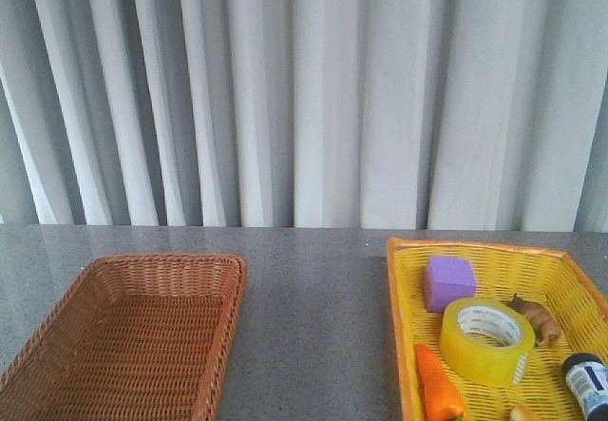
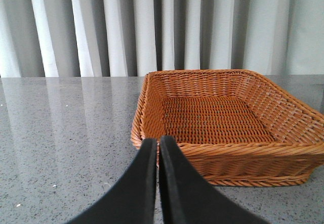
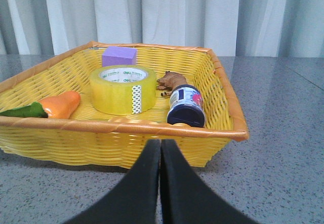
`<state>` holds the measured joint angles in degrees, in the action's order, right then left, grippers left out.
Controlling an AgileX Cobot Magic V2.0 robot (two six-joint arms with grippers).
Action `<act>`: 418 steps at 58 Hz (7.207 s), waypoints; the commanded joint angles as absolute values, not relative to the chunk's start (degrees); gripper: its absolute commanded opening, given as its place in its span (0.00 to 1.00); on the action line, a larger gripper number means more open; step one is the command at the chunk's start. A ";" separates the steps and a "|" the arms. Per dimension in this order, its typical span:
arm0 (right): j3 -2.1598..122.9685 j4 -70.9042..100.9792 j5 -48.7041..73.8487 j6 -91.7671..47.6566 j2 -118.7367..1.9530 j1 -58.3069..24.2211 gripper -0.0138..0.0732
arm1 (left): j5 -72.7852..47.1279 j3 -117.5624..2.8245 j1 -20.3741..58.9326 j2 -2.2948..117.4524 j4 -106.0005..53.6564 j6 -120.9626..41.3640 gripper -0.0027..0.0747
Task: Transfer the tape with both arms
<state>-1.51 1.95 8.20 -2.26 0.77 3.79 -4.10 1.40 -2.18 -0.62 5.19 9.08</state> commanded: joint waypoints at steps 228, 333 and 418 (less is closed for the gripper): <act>81.87 -29.34 44.02 29.77 -86.96 -8.27 0.80 | -25.15 -68.61 1.31 73.51 -6.28 9.29 0.74; 104.42 -5.58 54.85 3.30 -117.03 0.21 0.33 | -26.42 -68.61 1.31 73.51 -6.35 6.44 0.72; 118.14 3.82 58.77 -10.91 -116.26 -24.48 0.15 | -26.76 -68.61 1.31 73.51 -6.35 6.44 0.72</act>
<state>116.23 4.44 62.13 -11.14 -118.65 -23.81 -30.20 -66.64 0.94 74.91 -5.70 6.42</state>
